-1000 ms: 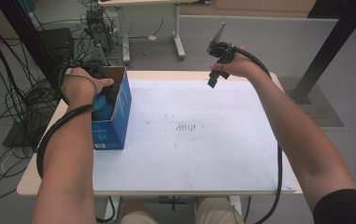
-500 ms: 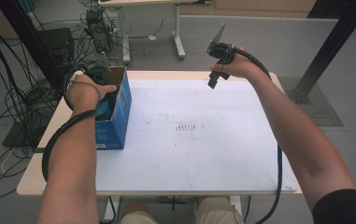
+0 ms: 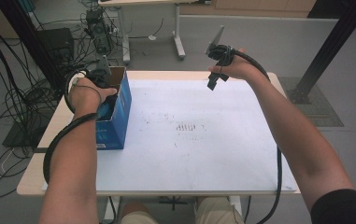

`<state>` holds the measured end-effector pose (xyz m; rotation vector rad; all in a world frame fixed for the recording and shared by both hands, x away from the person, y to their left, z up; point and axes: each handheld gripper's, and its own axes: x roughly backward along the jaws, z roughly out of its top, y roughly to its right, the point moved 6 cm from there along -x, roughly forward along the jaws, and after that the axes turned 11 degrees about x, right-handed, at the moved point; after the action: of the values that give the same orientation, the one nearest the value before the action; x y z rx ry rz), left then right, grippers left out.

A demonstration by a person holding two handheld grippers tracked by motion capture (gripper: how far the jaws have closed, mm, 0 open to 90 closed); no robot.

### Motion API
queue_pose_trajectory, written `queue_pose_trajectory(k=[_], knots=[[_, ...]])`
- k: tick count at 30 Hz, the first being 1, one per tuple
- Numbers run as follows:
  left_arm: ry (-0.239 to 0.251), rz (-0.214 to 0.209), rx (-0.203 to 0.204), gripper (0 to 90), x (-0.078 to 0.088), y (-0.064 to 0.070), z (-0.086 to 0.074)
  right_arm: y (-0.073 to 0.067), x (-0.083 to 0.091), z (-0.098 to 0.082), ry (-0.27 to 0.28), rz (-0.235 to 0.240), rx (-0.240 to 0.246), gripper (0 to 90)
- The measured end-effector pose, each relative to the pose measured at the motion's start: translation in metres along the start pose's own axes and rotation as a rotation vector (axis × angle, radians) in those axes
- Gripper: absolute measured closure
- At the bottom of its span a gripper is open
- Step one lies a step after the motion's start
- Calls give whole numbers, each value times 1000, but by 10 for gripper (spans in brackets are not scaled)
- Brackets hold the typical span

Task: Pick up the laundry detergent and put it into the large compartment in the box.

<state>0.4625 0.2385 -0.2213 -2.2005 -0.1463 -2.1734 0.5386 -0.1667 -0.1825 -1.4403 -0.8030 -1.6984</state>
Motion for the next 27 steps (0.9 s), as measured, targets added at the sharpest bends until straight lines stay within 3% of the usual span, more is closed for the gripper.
queue_pose_trajectory(k=[27], knots=[[-5, 3, 5, 376, -1, 2, 3, 2, 1, -3, 5, -4, -6, 62]])
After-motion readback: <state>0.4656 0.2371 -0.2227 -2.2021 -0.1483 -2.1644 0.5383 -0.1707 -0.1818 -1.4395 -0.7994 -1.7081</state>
